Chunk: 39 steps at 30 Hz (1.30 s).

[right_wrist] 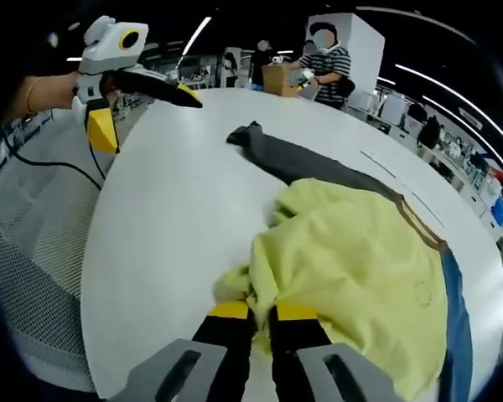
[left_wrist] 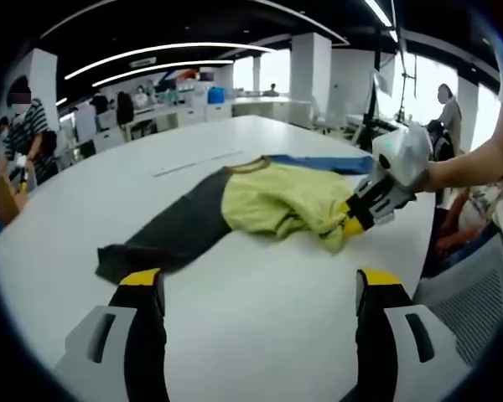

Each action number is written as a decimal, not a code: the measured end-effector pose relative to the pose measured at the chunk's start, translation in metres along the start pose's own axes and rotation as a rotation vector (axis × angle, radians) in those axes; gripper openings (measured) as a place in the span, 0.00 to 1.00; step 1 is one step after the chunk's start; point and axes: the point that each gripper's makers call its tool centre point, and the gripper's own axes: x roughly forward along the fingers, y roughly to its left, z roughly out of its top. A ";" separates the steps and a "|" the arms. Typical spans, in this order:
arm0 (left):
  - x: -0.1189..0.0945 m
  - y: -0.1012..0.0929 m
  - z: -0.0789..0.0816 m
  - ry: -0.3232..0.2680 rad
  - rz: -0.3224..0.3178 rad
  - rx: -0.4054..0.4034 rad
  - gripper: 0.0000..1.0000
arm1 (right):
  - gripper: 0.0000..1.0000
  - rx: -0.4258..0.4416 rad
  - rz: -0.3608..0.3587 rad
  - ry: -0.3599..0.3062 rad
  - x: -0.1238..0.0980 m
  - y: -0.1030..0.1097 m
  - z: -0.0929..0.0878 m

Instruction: Fold the garment on the visible template until the final outline fits inside the template.

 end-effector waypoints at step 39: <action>0.006 0.000 -0.003 0.016 -0.012 -0.004 0.83 | 0.02 0.150 -0.153 -0.060 -0.052 -0.156 0.042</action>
